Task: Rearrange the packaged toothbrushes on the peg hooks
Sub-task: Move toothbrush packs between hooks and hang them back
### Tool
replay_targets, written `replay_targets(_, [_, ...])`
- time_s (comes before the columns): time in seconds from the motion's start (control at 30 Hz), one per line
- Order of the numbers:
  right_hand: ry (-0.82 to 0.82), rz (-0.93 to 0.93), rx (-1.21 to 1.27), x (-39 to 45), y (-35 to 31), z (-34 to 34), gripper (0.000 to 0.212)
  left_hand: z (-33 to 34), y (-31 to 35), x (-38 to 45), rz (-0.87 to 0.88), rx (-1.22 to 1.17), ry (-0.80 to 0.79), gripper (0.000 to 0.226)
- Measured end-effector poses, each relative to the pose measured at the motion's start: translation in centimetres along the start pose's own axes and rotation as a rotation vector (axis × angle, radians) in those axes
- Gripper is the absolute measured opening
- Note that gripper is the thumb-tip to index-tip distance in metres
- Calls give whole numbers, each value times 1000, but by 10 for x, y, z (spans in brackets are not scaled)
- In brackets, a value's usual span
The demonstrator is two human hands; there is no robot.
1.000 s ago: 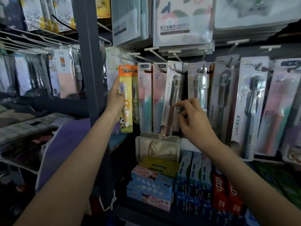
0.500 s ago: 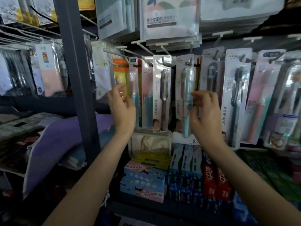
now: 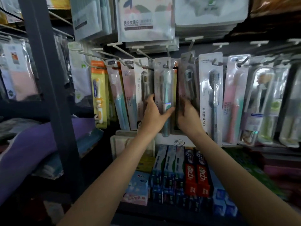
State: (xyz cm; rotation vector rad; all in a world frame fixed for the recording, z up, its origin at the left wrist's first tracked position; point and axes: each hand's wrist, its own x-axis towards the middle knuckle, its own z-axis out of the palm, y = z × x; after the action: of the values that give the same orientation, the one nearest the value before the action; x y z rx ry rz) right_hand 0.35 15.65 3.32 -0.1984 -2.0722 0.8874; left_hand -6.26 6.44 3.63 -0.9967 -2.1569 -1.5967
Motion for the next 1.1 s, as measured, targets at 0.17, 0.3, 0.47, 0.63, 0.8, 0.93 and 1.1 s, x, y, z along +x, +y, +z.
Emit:
replay_targets(0.17, [-56, 123, 54, 12, -2, 5, 41, -3, 1, -4, -8, 13, 100, 80])
replay_targets(0.3, [-60, 182, 147, 18, -3, 14, 37, -18, -1, -6, 21, 34, 106, 79])
replay_targets(0.47, [27, 192, 219, 20, -4, 21, 26, -36, 0, -4, 33, 85, 53, 70])
replay_targets(0.63, [-13, 173, 245, 21, -7, 22, 20, -37, 2, -7, 24, 34, -9, 70])
replay_targets(0.8, [109, -36, 108, -1, -19, 9, 13, -30, 1, -10, -25, -78, -31, 73])
replay_targets(0.93, [189, -183, -26, -7, -28, -4, 33, -25, 0, -10, -47, -141, -27, 81])
replay_targets(1.1, [16, -54, 136, -2, -38, -21, 43, -30, 2, -9, -55, -180, -52, 78])
